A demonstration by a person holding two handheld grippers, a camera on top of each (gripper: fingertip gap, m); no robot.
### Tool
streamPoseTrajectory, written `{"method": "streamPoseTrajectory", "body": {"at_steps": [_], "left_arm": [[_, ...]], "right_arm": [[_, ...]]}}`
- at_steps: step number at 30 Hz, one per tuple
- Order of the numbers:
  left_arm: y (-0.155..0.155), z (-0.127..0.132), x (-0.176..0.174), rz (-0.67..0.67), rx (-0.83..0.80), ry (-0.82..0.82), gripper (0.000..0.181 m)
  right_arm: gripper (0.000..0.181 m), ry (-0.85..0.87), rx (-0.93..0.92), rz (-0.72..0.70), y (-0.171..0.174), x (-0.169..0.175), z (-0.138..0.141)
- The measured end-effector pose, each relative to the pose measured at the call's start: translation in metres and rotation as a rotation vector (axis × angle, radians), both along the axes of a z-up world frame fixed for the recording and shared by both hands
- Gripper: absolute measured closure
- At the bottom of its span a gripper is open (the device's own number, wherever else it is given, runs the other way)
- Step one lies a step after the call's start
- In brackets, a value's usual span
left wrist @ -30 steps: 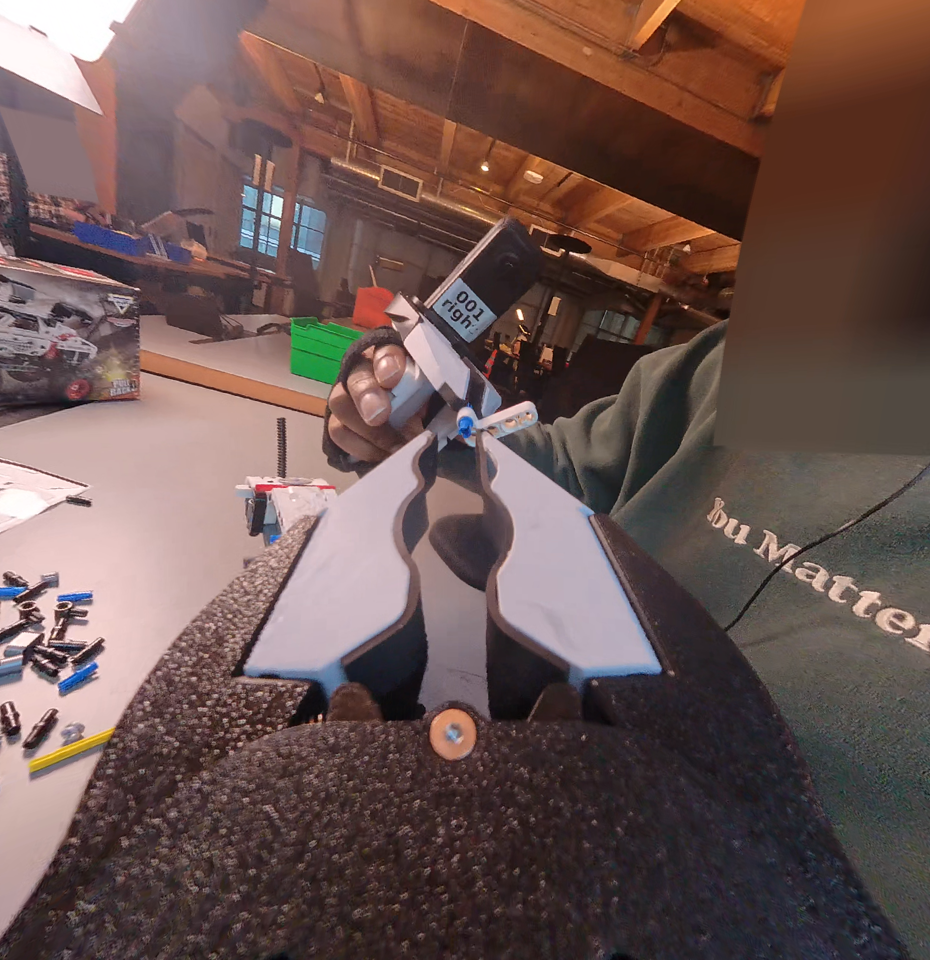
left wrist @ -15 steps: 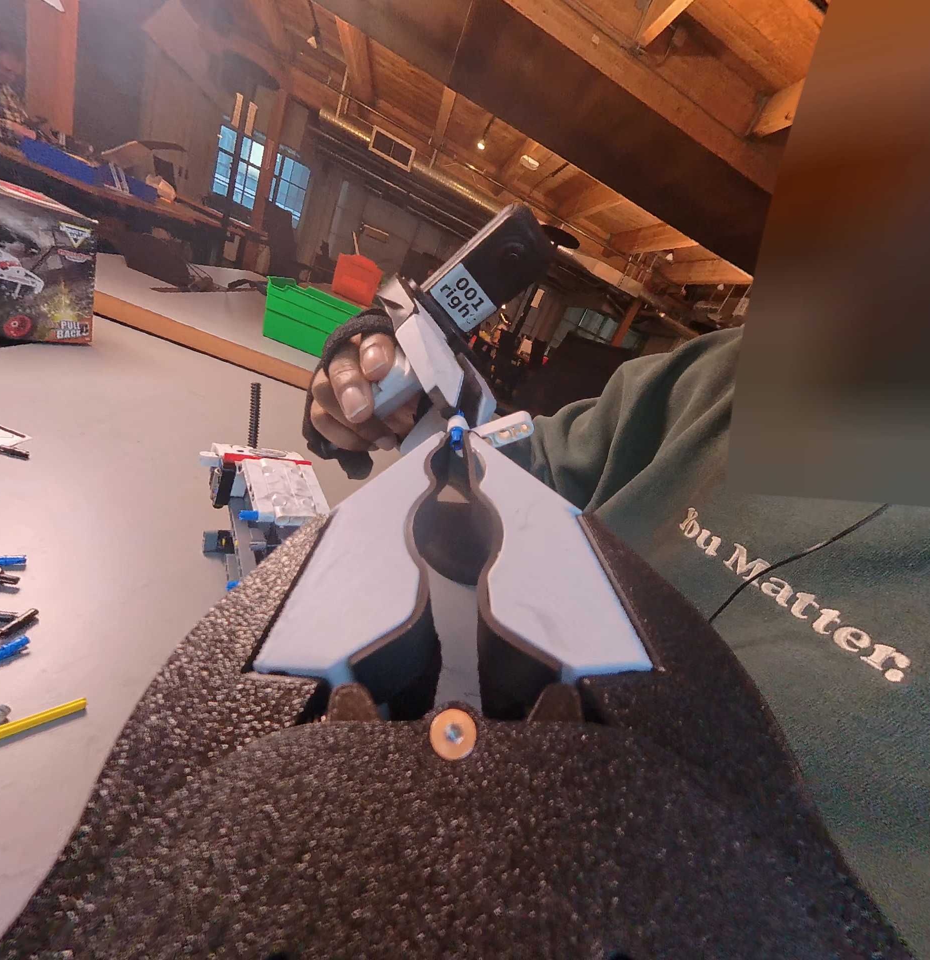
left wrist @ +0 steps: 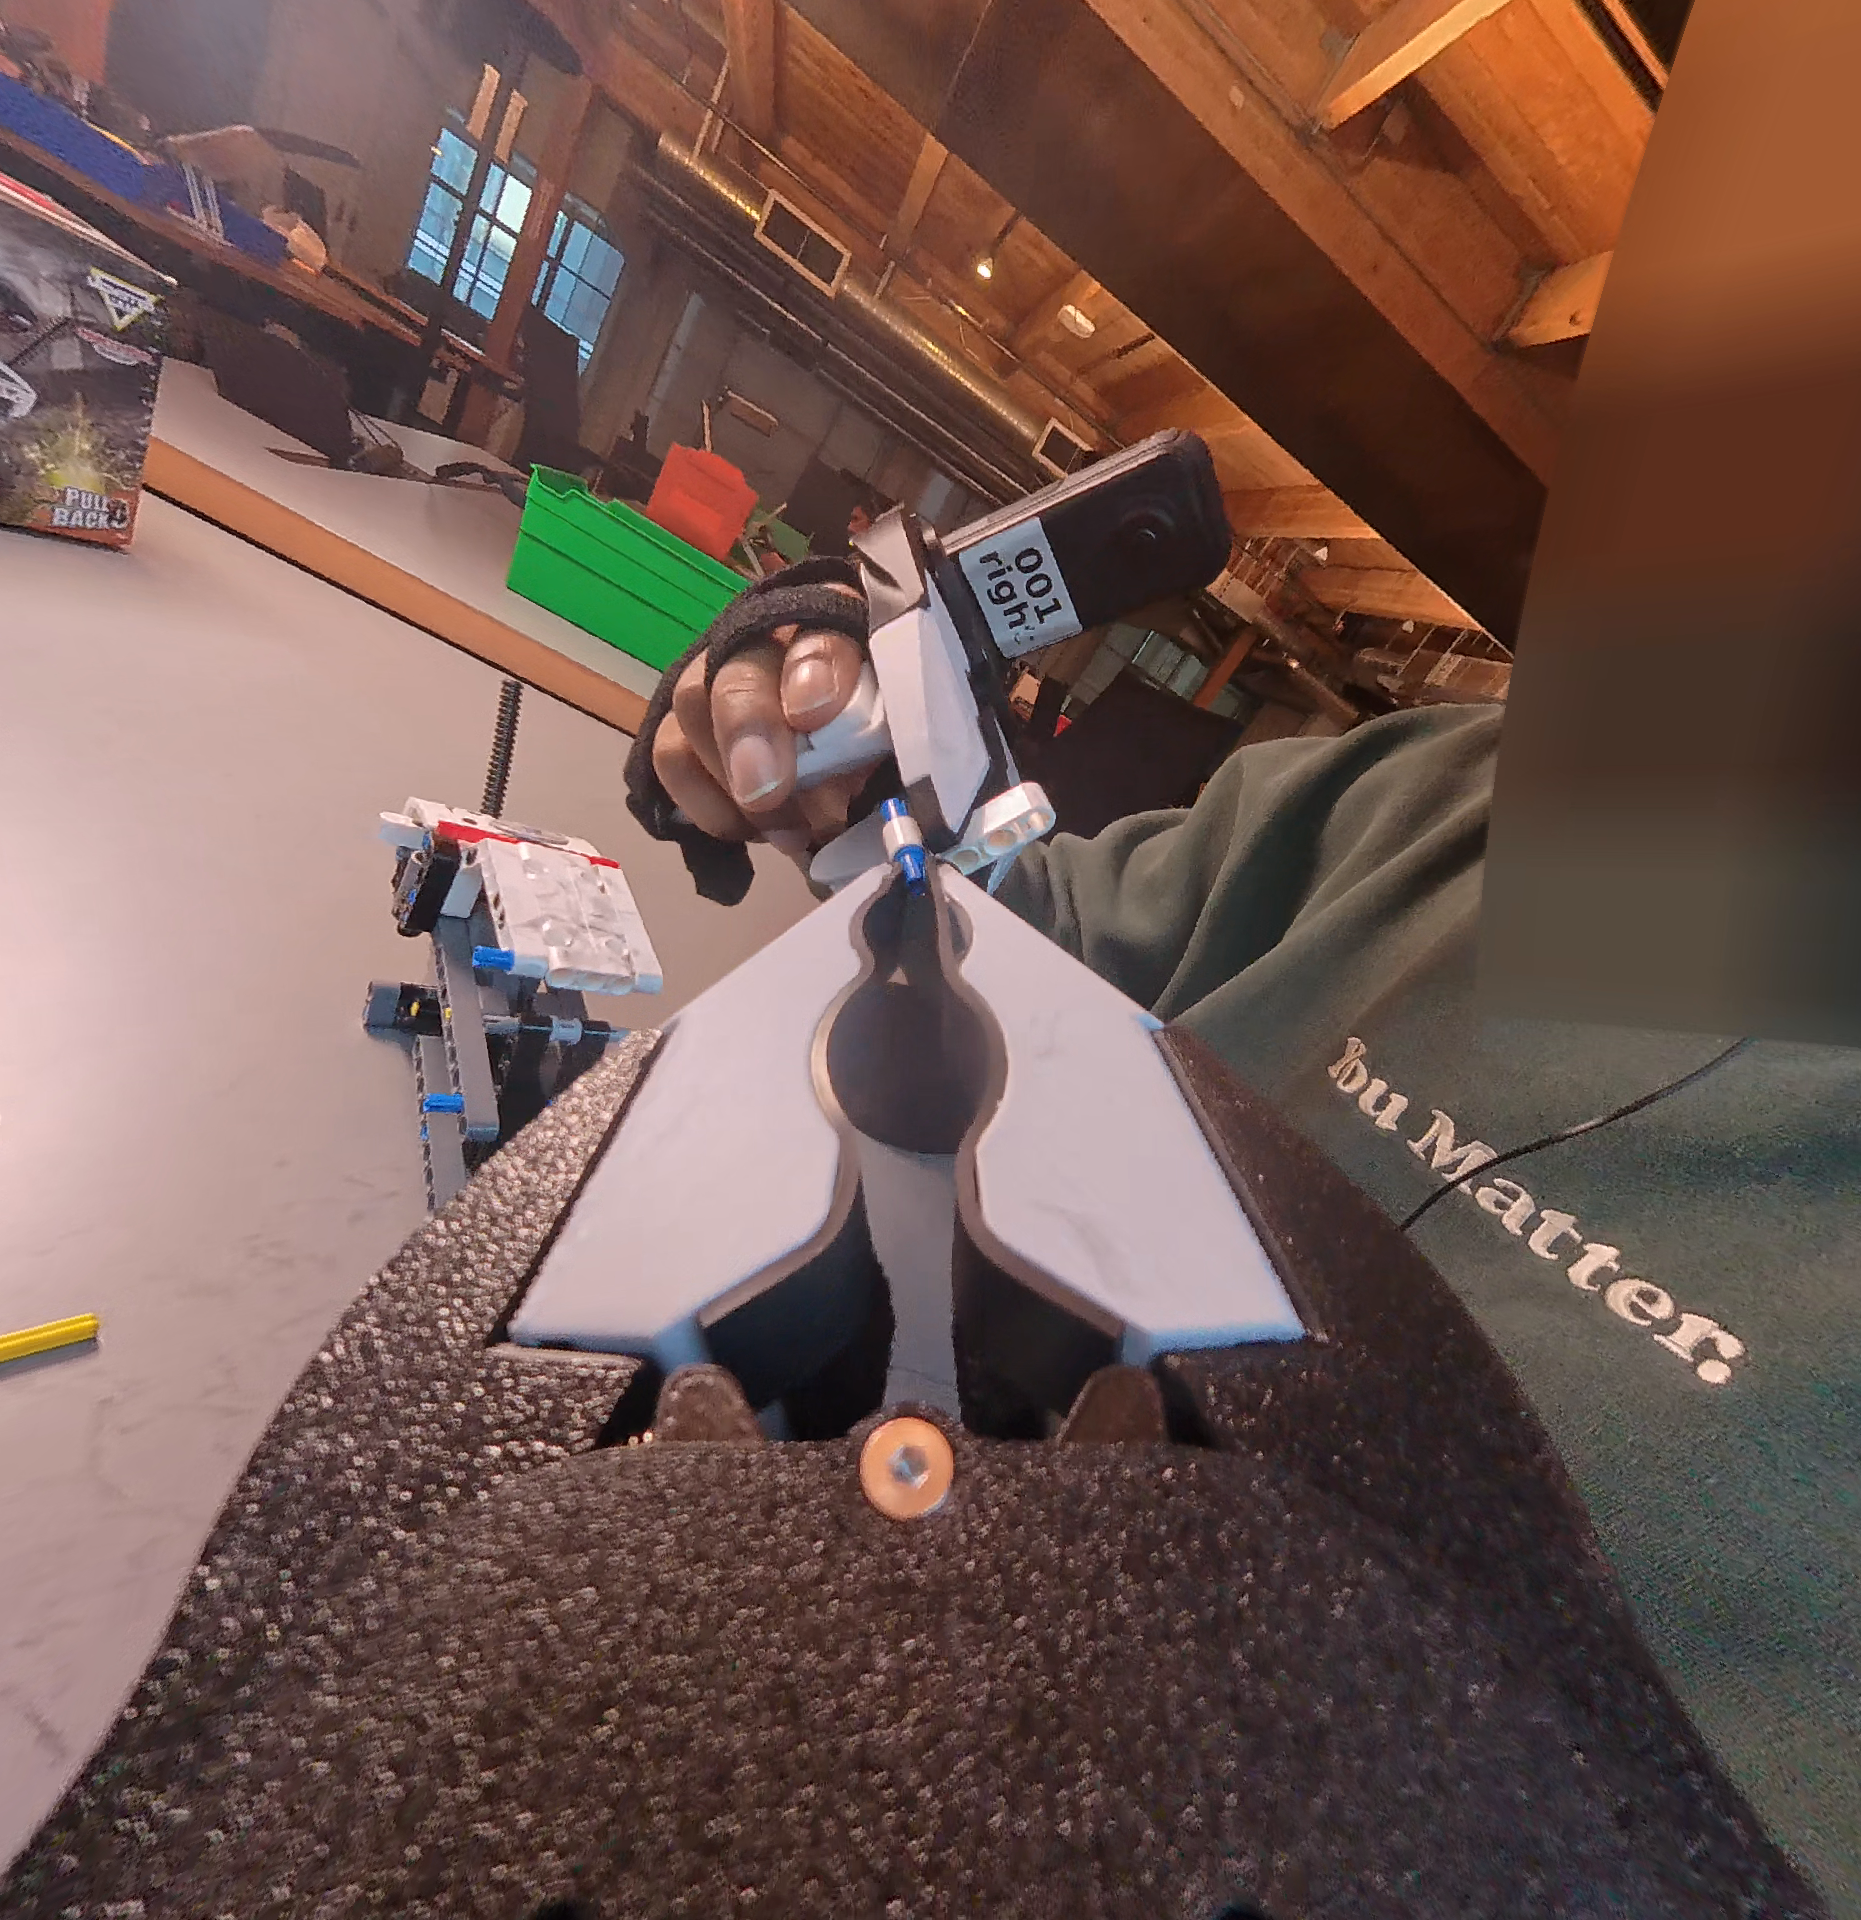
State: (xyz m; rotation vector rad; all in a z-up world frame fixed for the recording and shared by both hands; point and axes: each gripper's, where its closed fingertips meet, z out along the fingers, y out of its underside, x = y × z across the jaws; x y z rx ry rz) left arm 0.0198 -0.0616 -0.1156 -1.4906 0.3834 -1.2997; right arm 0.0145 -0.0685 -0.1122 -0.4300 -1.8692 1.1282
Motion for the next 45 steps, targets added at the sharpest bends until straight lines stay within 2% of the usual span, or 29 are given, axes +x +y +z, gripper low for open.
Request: {"method": "streamPoseTrajectory", "body": {"at_steps": [6,7,8,10,11,13,20,23,25,27,32,34,38,40,42,43,45], "left_arm": [[0.000,-0.005,0.002,-0.003,0.005,0.063,0.177],[-0.001,-0.005,0.002,-0.005,0.009,0.063,0.178],[-0.002,-0.004,0.002,-0.010,0.013,0.061,0.177],[-0.004,-0.005,0.005,-0.015,0.022,0.080,0.178],[-0.004,-0.005,0.007,-0.020,0.026,0.086,0.178],[-0.006,-0.006,0.010,-0.030,0.030,0.099,0.177],[-0.003,-0.006,0.005,0.000,0.040,0.126,0.177],[-0.007,0.002,-0.025,0.063,0.062,0.097,0.179],[0.000,-0.004,-0.038,0.131,0.052,0.150,0.178],[0.014,-0.022,-0.045,0.198,0.013,0.271,0.178],[0.057,-0.093,-0.094,0.473,-0.089,0.795,0.177],[0.074,-0.113,-0.108,0.521,-0.110,0.941,0.177],[0.099,-0.140,-0.118,0.537,-0.159,1.105,0.174],[0.104,-0.137,-0.116,0.554,-0.149,1.096,0.161],[0.104,-0.122,-0.107,0.557,-0.129,0.993,0.149],[0.100,-0.108,-0.095,0.517,-0.123,0.866,0.146],[0.085,-0.064,-0.057,0.343,-0.107,0.477,0.145]], "right_arm": [[0.173,-0.034,-0.056,0.012,0.000,0.002,-0.004],[0.170,-0.027,-0.062,0.017,-0.001,0.002,-0.003],[0.156,-0.024,-0.055,0.010,0.000,0.002,-0.004],[0.150,-0.056,-0.039,0.010,0.001,0.002,-0.010],[0.151,-0.064,-0.039,0.021,0.000,0.003,-0.011],[0.165,-0.069,-0.039,0.032,-0.003,0.004,-0.012],[0.167,-0.066,-0.084,0.029,0.004,0.004,-0.010],[0.167,-0.024,-0.193,-0.044,0.042,0.023,0.017],[0.167,-0.002,-0.188,-0.095,0.052,0.028,0.019],[0.167,-0.003,-0.179,-0.129,0.056,0.024,0.012],[0.166,-0.026,-0.179,-0.175,0.067,0.019,0.006],[0.166,-0.039,-0.177,-0.188,0.068,0.015,0.002],[0.166,-0.073,-0.148,-0.222,0.070,0.009,-0.012],[0.166,-0.075,-0.128,-0.234,0.071,0.008,-0.017],[0.166,-0.069,-0.119,-0.244,0.071,0.007,-0.018],[0.166,-0.064,-0.105,-0.252,0.072,0.006,-0.019],[0.166,-0.034,-0.071,-0.261,0.070,0.004,-0.019]]}}
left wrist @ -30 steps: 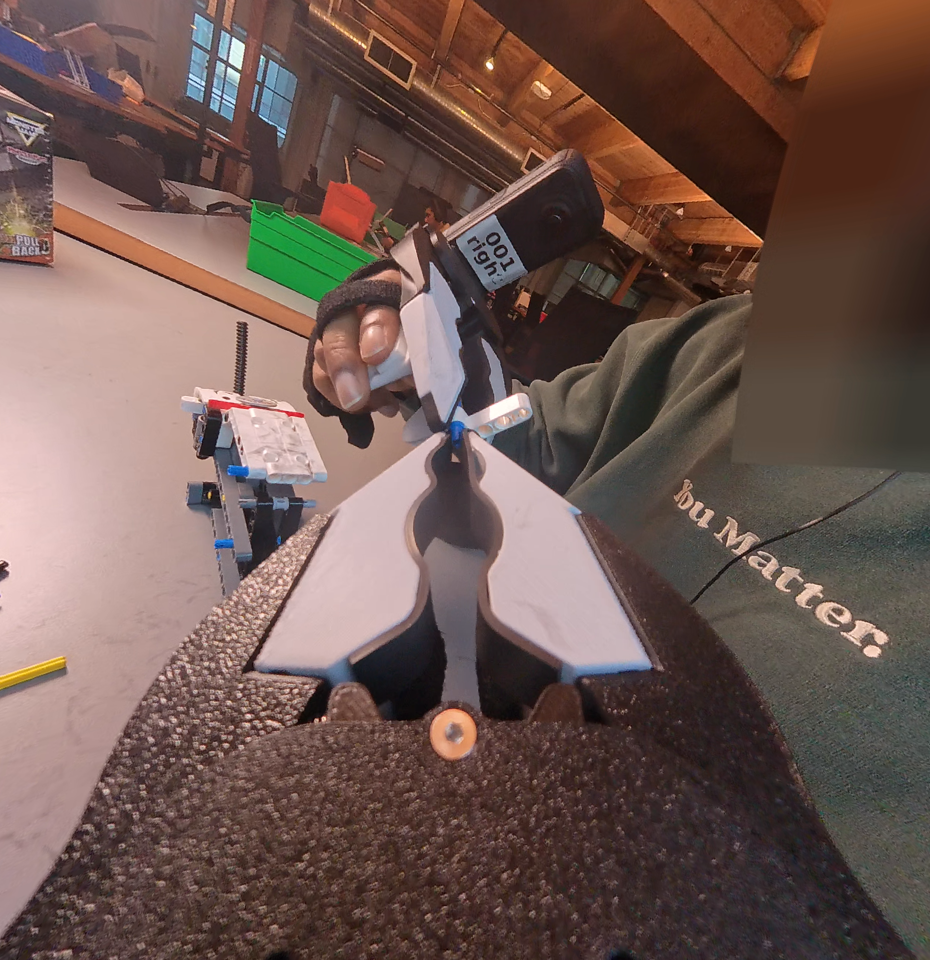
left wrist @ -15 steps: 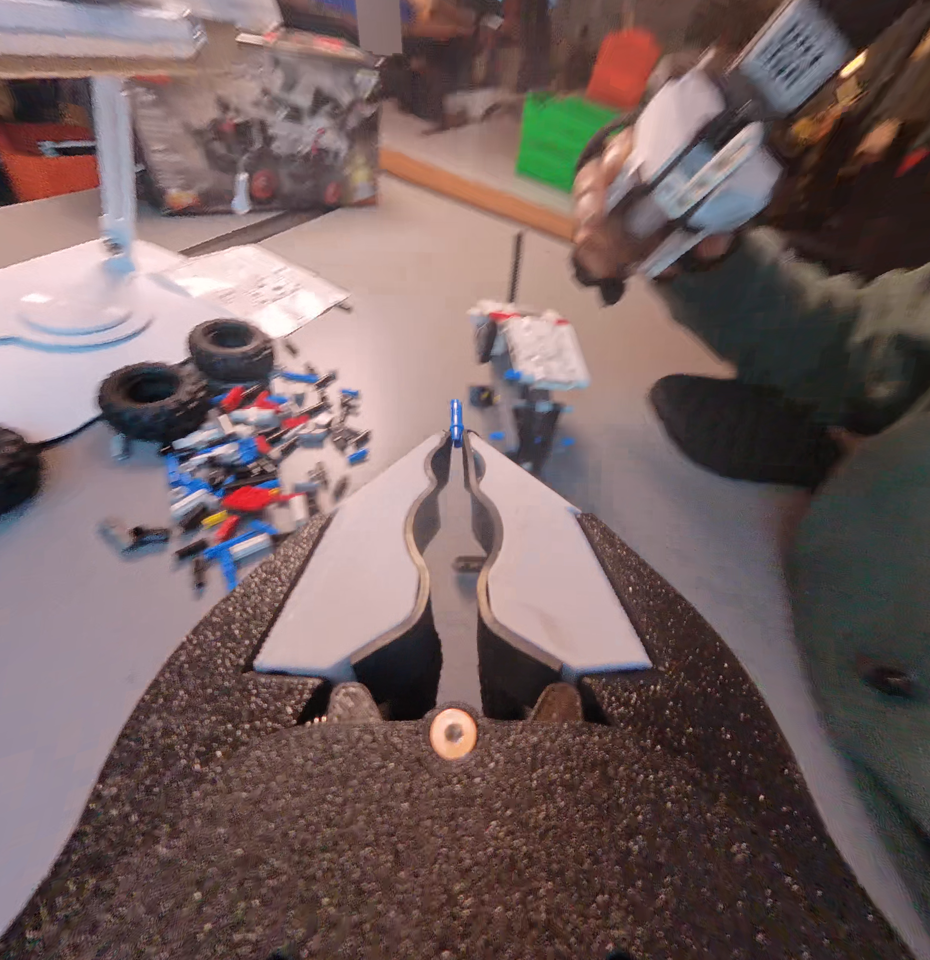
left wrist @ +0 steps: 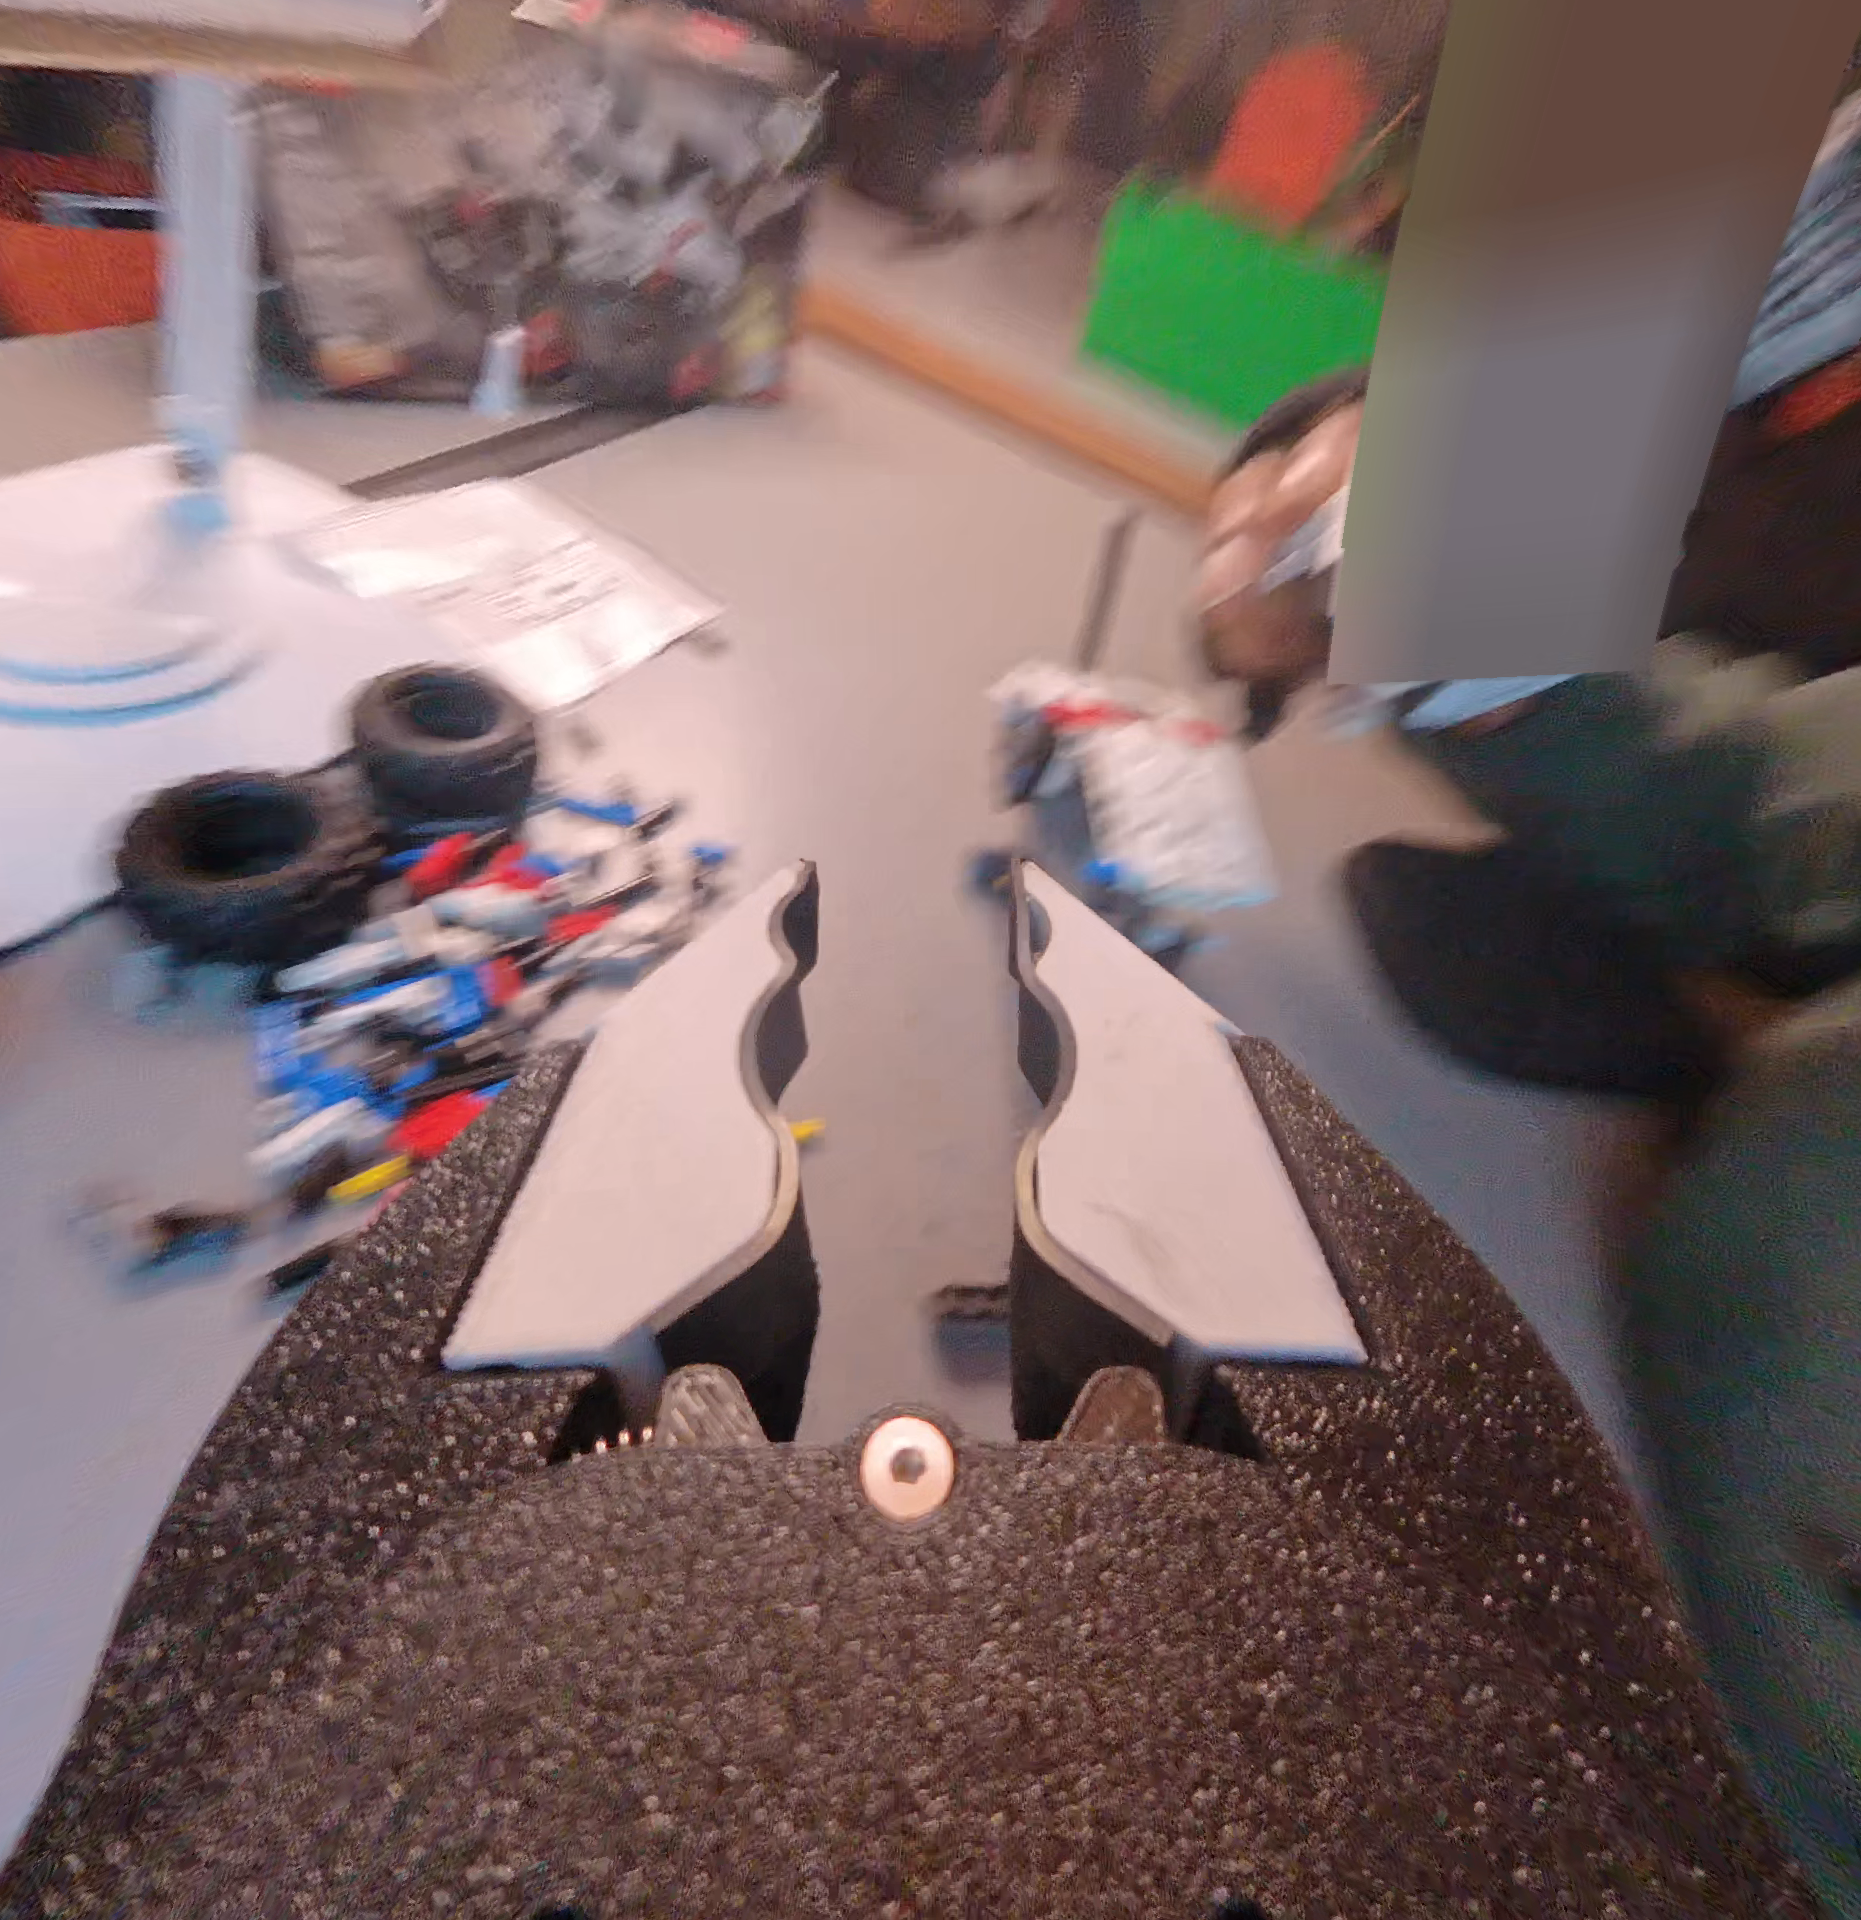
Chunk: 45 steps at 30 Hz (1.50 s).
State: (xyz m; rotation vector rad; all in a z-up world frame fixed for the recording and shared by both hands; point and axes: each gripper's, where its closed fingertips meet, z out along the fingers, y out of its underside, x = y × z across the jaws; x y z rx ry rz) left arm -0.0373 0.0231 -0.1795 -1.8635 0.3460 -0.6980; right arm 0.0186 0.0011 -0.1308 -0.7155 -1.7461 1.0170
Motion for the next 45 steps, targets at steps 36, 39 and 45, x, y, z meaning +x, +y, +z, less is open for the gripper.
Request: {"method": "streamPoseTrajectory", "body": {"at_steps": [36,39,45], "left_arm": [[-0.253,-0.013,-0.298,0.998,-0.555,0.629,0.146],[-0.246,0.001,-0.298,1.043,-0.469,0.629,0.135],[-0.193,0.050,-0.258,0.981,-0.230,0.706,0.121]], "right_arm": [[0.145,-0.193,0.033,-0.180,0.046,0.046,-0.017],[0.145,-0.238,0.036,-0.190,0.045,0.054,-0.029],[0.147,-0.260,0.011,-0.268,0.064,0.076,-0.040]]}}
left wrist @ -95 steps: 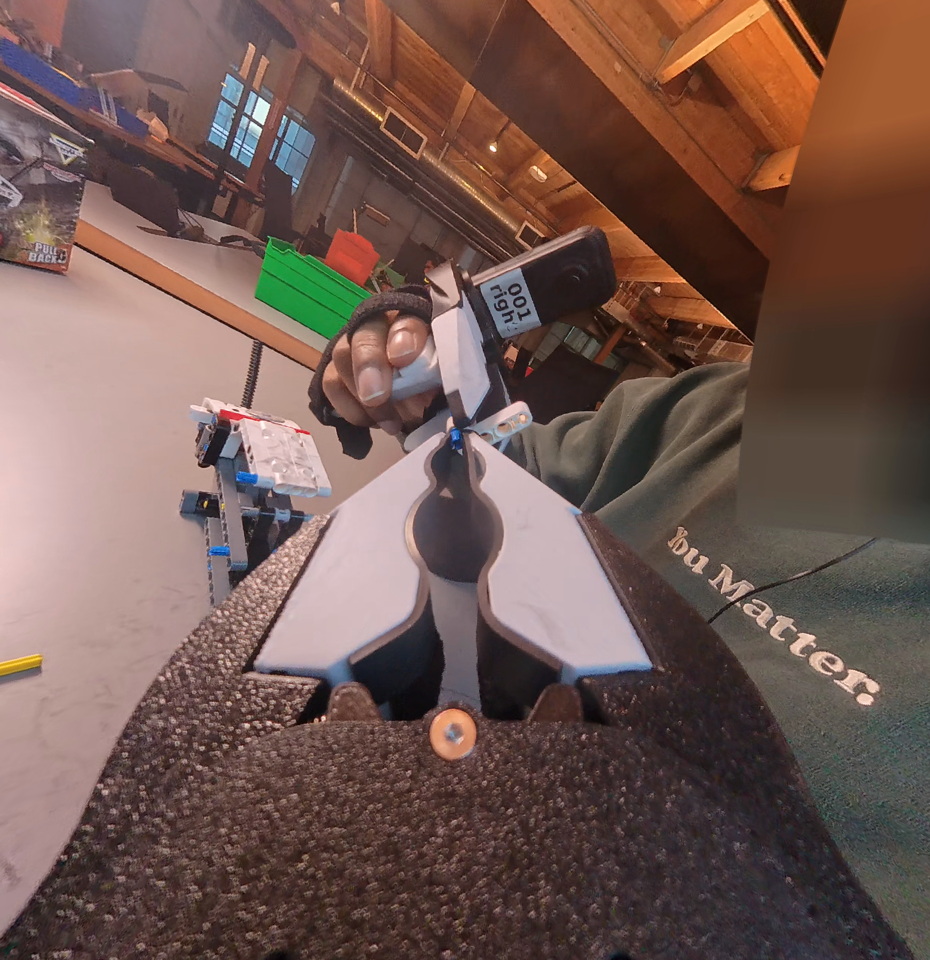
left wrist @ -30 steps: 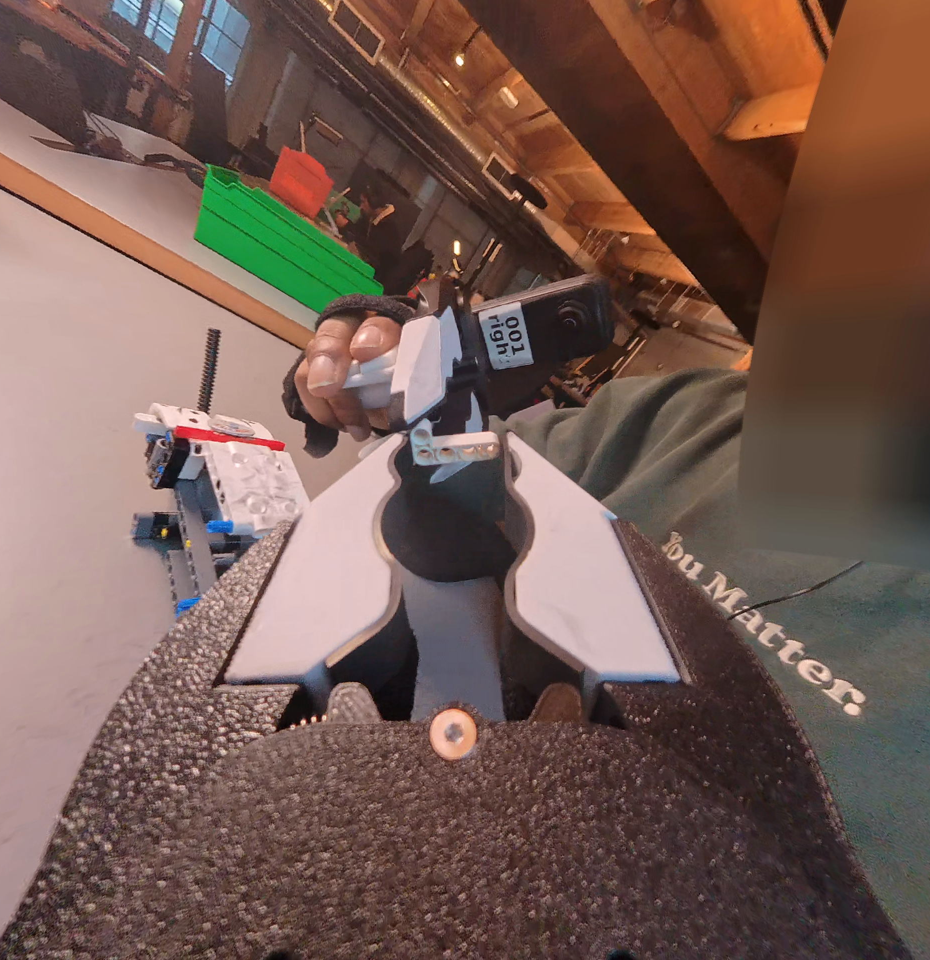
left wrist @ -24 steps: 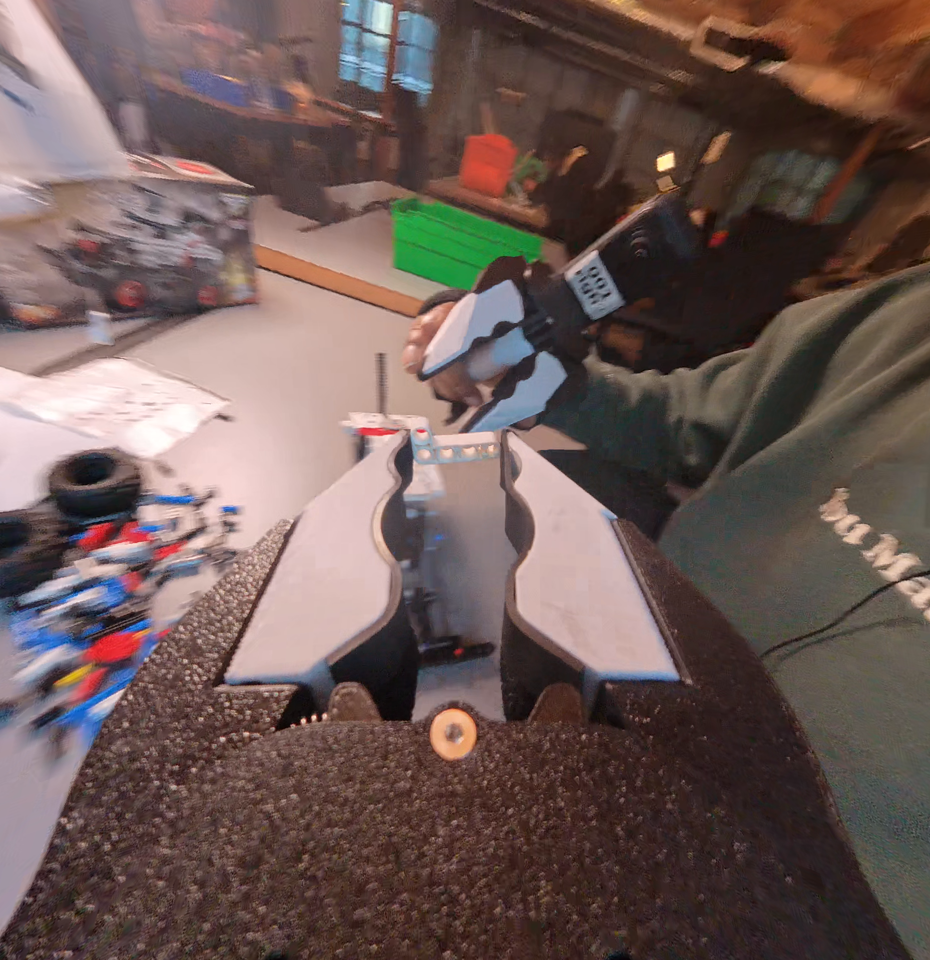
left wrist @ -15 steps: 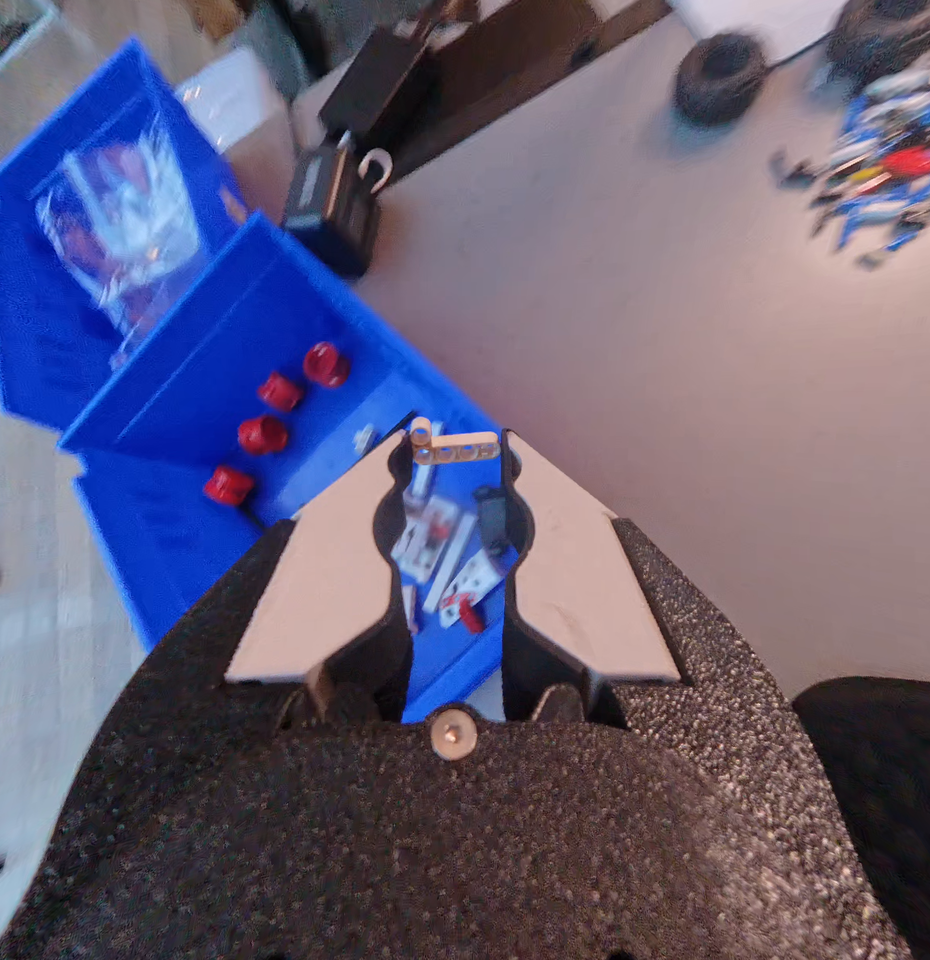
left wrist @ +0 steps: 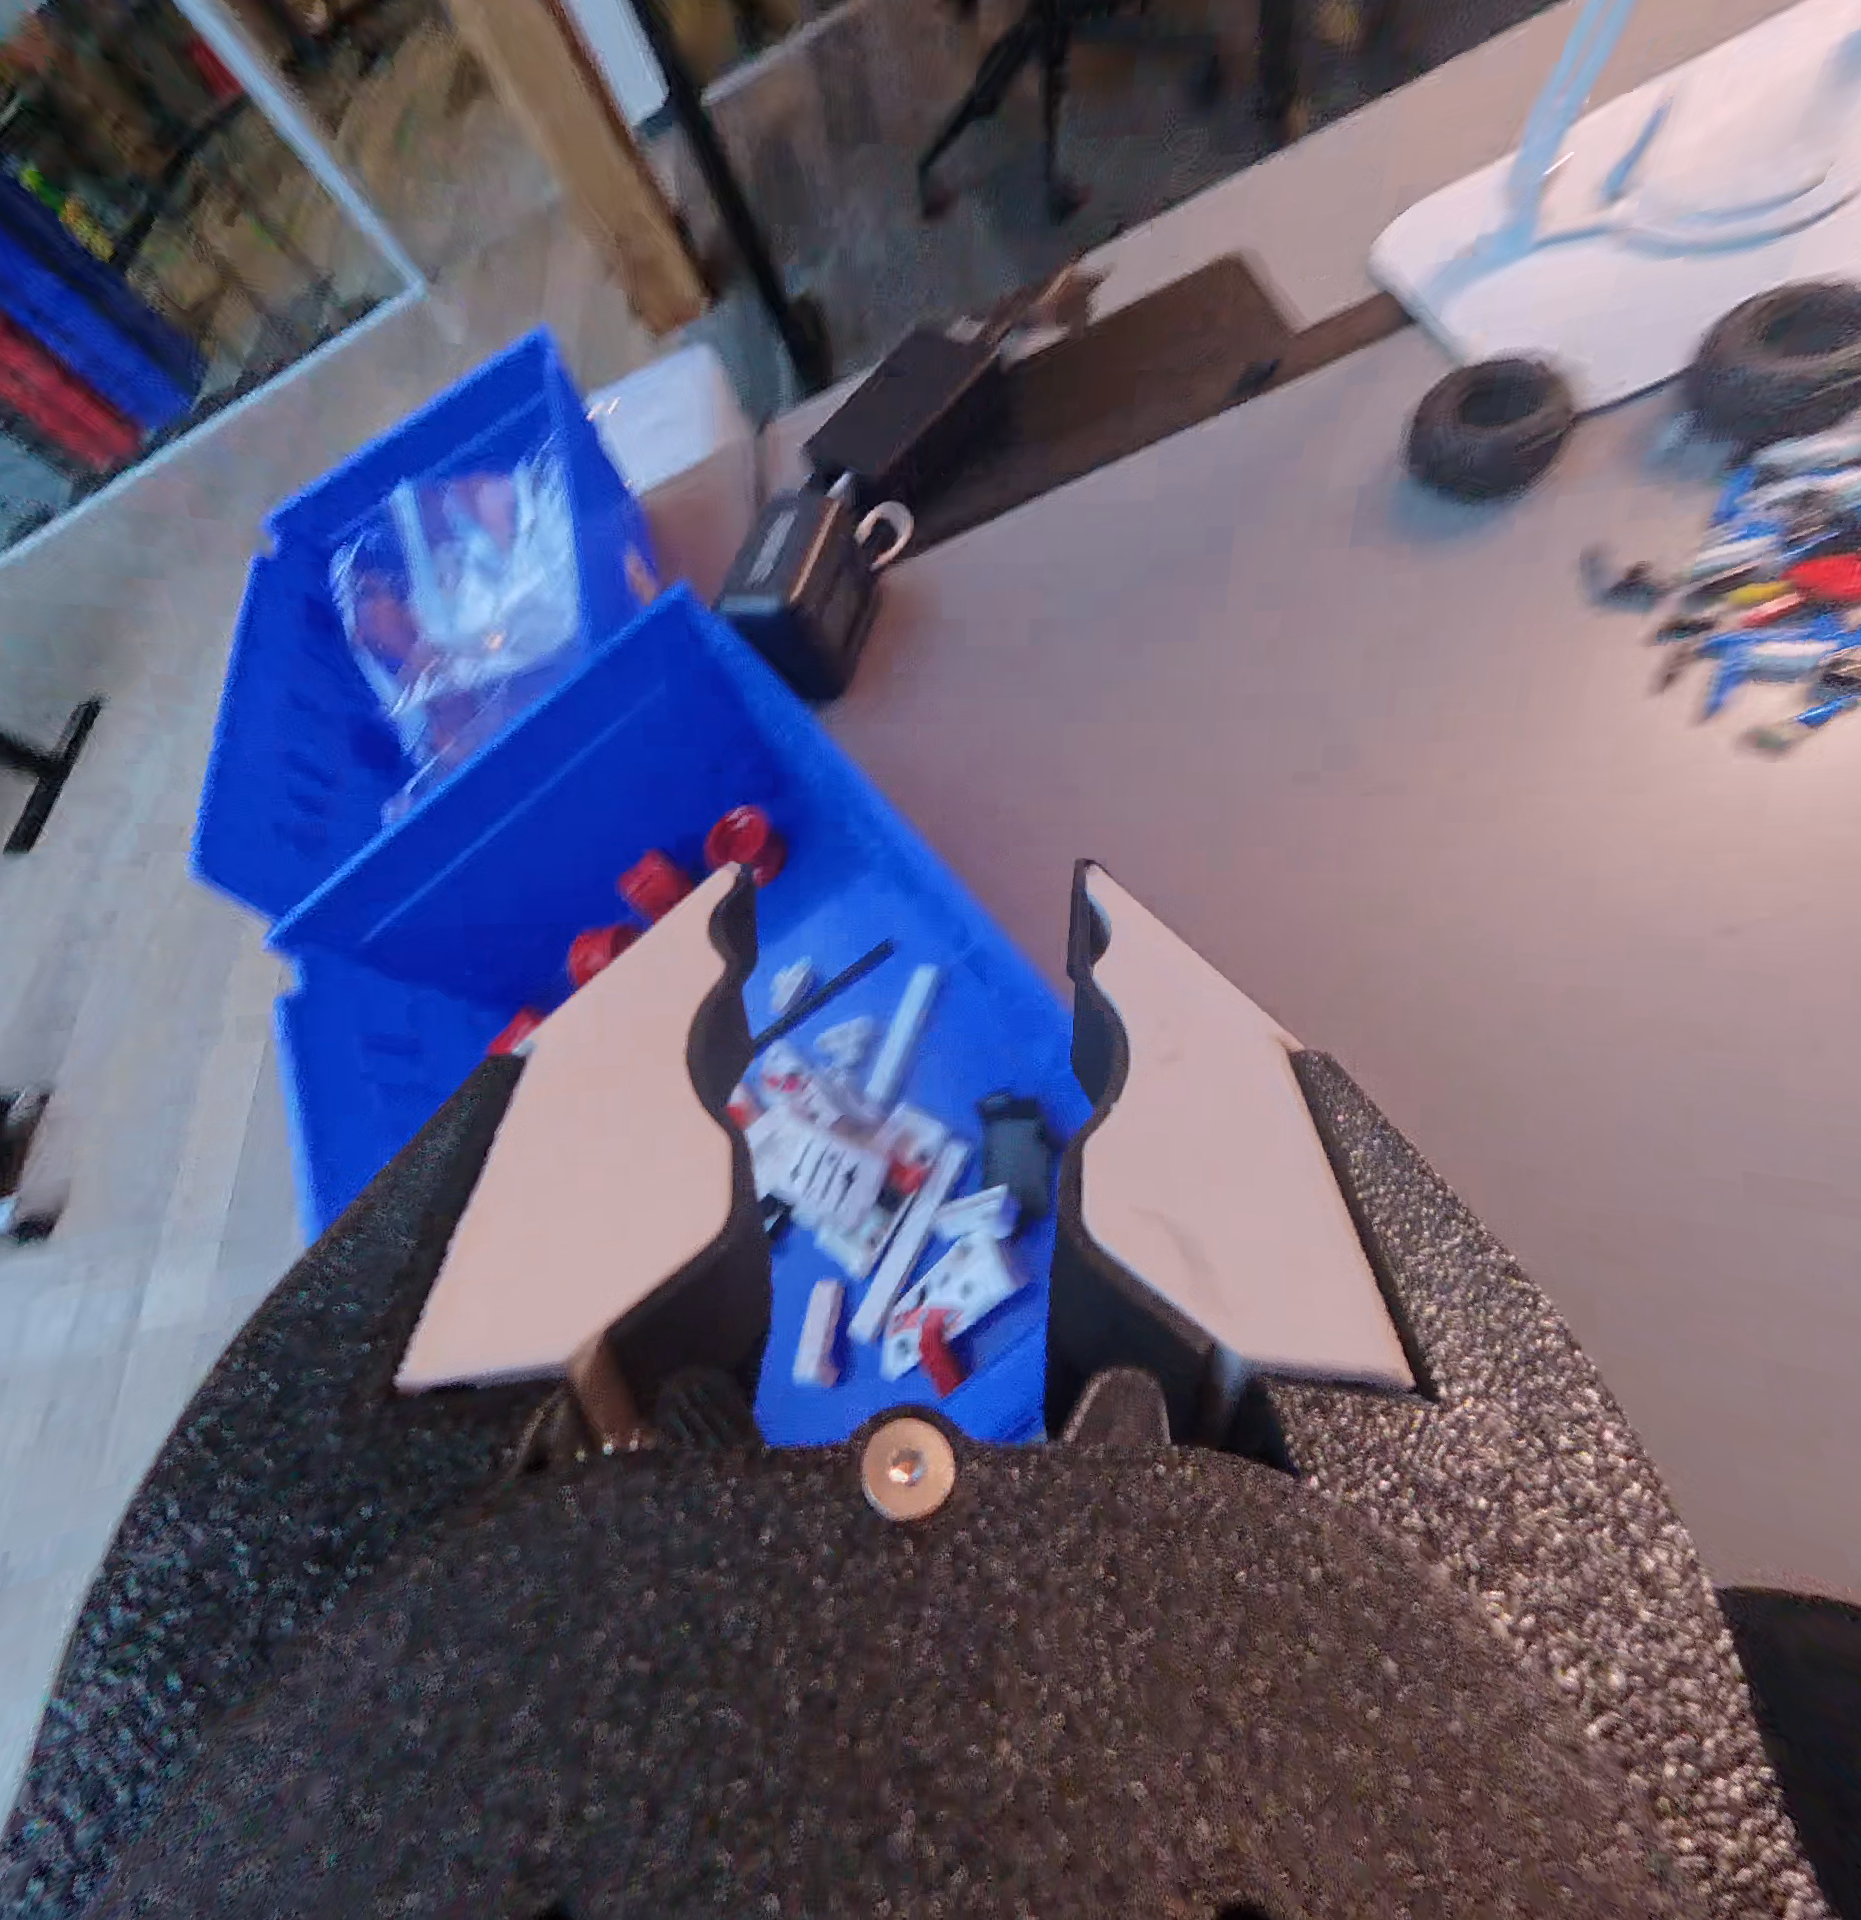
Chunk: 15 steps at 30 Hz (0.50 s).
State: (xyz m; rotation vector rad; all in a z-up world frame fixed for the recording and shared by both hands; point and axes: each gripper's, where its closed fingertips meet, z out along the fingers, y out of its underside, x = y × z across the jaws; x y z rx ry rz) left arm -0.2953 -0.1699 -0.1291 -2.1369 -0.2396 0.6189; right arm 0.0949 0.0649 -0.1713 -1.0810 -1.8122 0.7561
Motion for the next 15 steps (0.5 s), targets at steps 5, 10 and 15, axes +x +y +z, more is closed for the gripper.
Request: {"method": "streamPoseTrajectory", "body": {"at_steps": [5,10,15], "left_arm": [[0.095,0.005,0.167,-0.626,0.099,-0.197,0.115],[0.149,-0.045,0.316,-1.073,-0.046,-0.440,0.100],[0.208,-0.081,0.363,-1.163,-0.158,-0.370,0.095]], "right_arm": [[0.160,0.013,-0.091,-0.020,0.013,0.005,-0.006],[0.158,-0.107,-0.156,0.071,0.011,-0.015,-0.017],[0.158,-0.326,-0.023,0.186,0.019,-0.020,-0.020]]}}
